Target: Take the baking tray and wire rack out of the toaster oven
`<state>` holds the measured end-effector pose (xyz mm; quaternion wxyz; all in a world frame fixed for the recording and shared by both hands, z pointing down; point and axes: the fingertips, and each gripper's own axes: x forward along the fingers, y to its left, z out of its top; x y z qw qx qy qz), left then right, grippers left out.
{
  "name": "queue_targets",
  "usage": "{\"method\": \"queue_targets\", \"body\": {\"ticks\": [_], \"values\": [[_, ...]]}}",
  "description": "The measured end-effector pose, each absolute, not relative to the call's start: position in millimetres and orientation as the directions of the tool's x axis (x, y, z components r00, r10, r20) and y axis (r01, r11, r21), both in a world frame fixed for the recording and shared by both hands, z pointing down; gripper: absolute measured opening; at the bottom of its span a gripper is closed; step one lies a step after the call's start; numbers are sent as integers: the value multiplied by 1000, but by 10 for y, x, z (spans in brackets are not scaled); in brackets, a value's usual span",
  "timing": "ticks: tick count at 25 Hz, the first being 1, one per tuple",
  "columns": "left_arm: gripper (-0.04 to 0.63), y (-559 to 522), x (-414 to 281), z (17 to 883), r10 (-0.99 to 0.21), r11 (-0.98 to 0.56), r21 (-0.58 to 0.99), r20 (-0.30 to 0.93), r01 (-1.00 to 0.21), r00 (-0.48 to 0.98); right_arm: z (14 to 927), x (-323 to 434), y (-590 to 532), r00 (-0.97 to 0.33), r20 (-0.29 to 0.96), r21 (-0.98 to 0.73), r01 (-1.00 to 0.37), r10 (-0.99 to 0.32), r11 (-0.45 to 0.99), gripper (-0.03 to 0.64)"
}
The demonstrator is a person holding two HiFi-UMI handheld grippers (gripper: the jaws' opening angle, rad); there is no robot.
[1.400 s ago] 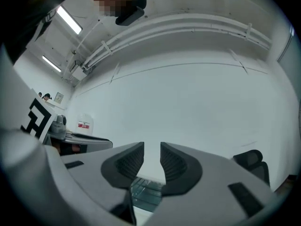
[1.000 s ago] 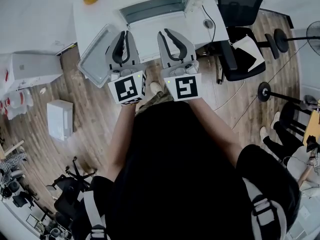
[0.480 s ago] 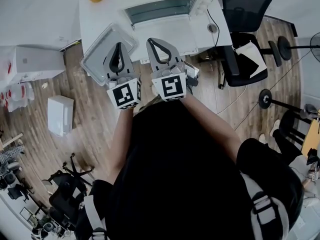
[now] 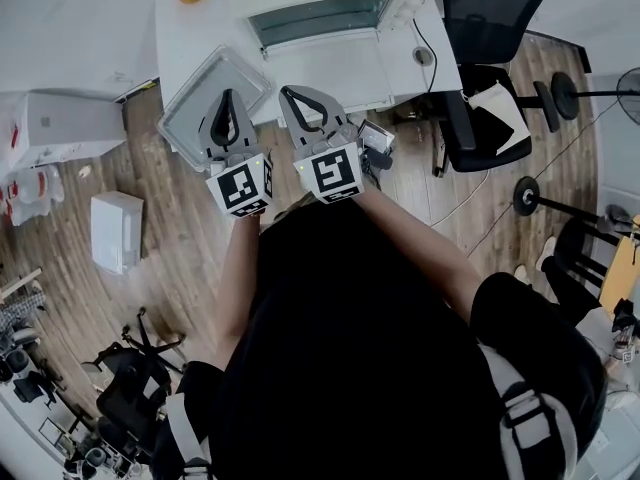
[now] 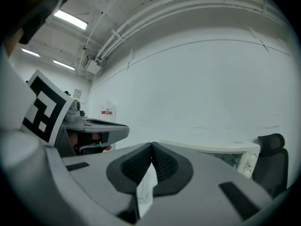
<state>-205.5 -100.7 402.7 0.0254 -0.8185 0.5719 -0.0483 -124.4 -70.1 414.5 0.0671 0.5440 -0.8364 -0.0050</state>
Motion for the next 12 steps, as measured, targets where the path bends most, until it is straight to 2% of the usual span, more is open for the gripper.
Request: {"method": "queue_targets", "body": {"ticks": [12], "values": [[26,-1063,-2280,4145,-951,-304,-86,80,-949,297,4227,-1546,-765,-471,142,119,-865,-871,487,29]]}}
